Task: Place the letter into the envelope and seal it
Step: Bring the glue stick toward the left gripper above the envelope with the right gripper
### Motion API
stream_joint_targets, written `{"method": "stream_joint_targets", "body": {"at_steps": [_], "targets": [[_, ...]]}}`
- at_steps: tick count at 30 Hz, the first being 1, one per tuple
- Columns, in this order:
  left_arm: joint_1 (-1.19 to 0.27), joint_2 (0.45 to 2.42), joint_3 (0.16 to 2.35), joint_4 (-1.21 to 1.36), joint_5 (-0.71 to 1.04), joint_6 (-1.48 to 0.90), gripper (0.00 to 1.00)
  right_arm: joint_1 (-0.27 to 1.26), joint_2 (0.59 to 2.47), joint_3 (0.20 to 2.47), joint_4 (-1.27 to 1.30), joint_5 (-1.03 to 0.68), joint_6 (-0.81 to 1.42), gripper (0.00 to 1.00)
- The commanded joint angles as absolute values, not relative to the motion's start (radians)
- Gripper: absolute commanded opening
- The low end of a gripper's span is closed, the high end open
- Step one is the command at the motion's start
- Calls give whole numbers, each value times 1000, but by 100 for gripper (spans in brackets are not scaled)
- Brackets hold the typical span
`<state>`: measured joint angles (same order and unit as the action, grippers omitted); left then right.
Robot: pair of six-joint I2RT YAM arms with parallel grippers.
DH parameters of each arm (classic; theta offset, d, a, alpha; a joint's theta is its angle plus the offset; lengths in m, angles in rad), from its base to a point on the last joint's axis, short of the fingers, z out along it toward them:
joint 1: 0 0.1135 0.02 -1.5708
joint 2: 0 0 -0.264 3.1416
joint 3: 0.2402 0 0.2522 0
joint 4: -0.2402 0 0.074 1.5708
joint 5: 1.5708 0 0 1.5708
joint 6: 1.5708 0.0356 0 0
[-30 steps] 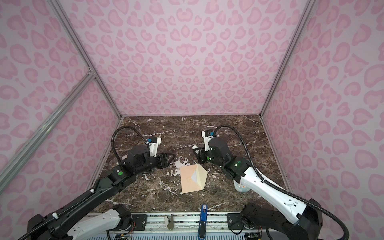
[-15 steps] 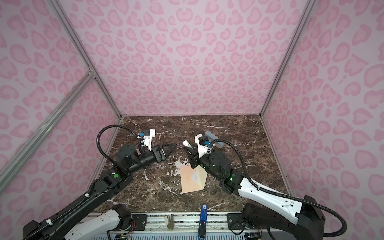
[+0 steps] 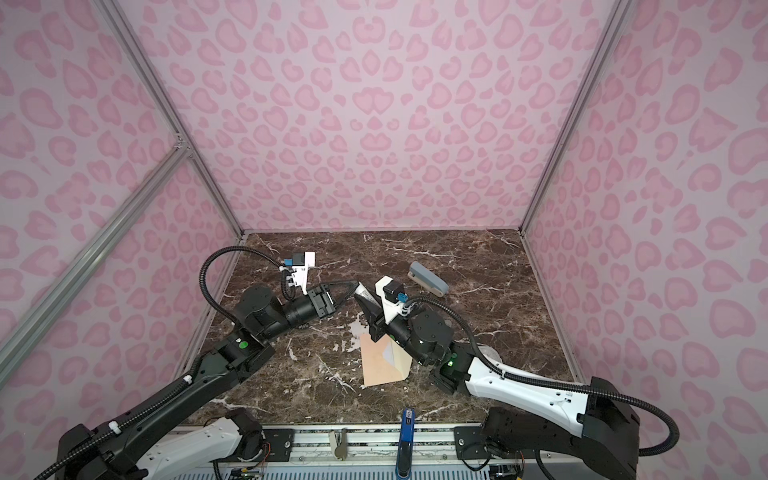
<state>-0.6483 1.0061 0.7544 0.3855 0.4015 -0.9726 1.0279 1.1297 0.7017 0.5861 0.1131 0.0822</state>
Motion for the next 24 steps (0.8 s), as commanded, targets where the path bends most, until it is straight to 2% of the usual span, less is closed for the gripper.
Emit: {"method": "stream_joint_targets", "body": {"at_steps": [1, 8, 21, 24], "targets": [[-649, 1014, 749, 458, 422, -996, 66, 1041, 1142, 708, 659, 143, 42, 2], [-650, 1025, 745, 455, 439, -1005, 53, 1056, 1169, 716, 673, 169, 11, 2], [-655, 1046, 750, 455, 472, -1008, 37, 1085, 1221, 731, 685, 239, -70, 7], [-655, 1046, 752, 447, 474, -1005, 28, 1095, 1229, 734, 680, 266, -96, 8]]}}
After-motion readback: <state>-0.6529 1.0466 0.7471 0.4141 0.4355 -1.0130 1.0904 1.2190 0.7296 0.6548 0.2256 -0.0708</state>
